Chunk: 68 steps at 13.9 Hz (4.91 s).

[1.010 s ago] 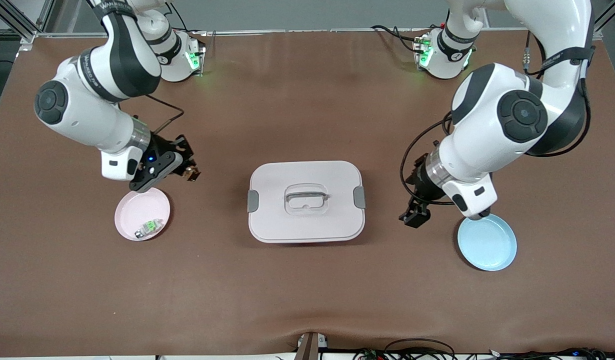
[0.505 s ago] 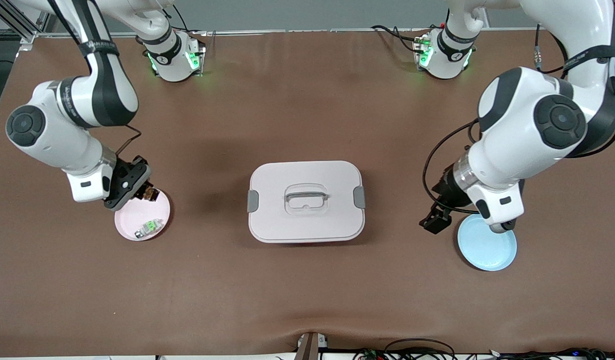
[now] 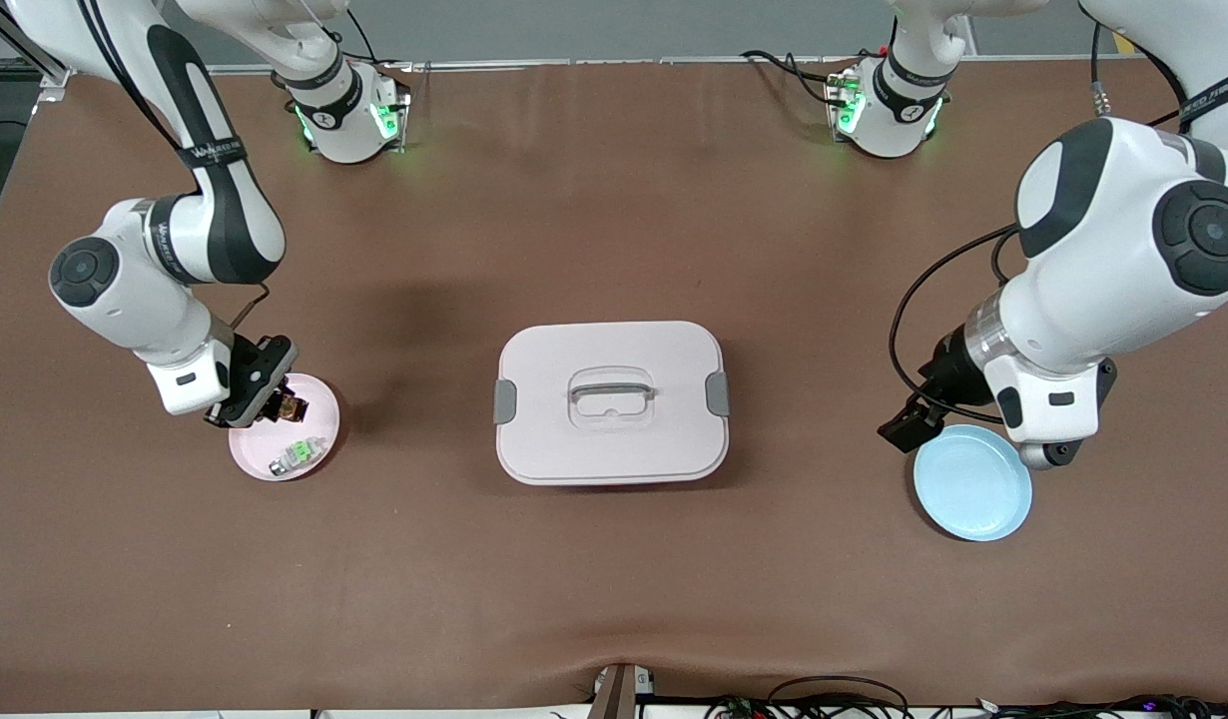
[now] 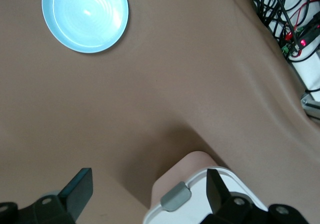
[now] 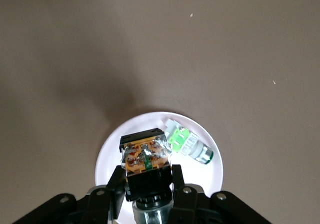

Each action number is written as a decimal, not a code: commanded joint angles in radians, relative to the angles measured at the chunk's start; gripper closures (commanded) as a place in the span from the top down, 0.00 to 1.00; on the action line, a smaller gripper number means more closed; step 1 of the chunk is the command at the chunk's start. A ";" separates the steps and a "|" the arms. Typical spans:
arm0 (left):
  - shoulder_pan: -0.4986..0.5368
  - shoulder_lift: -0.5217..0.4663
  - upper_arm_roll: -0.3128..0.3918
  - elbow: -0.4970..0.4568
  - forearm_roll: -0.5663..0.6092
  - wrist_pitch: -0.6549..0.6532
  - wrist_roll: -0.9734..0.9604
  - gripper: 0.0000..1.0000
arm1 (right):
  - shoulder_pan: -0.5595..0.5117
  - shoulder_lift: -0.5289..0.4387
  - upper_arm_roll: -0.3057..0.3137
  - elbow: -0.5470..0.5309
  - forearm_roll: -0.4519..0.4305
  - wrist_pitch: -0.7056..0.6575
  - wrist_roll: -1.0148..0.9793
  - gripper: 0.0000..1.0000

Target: Transfer orange switch to right arm and place

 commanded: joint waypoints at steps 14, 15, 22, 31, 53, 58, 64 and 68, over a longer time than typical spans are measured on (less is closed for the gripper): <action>0.152 -0.121 -0.002 -0.018 0.097 -0.099 0.489 1.00 | -0.148 0.170 0.040 -0.140 -0.014 0.376 -0.161 0.00; 0.153 -0.122 -0.002 -0.016 0.097 -0.123 0.518 1.00 | -0.148 0.171 0.049 -0.143 0.006 0.376 -0.161 0.00; 0.245 -0.147 -0.005 -0.015 0.092 -0.154 0.699 1.00 | -0.142 0.171 0.065 -0.150 0.018 0.365 -0.141 1.00; 0.282 -0.164 -0.005 -0.015 0.095 -0.194 0.861 1.00 | -0.117 0.164 0.063 -0.143 0.020 0.364 -0.092 1.00; 0.275 -0.256 -0.045 -0.025 0.092 -0.274 0.940 1.00 | -0.104 0.092 0.054 0.641 -0.080 -0.618 0.899 1.00; 0.247 -0.351 -0.019 -0.109 0.081 -0.274 1.014 1.00 | -0.150 0.027 0.057 0.664 -0.046 -0.687 1.022 1.00; 0.101 -0.510 0.115 -0.289 0.055 -0.260 1.014 1.00 | -0.144 -0.092 0.063 0.663 -0.042 -0.840 1.157 1.00; 0.040 -0.558 0.176 -0.343 0.041 -0.266 1.014 1.00 | -0.144 -0.093 0.062 0.716 -0.042 -0.896 1.157 1.00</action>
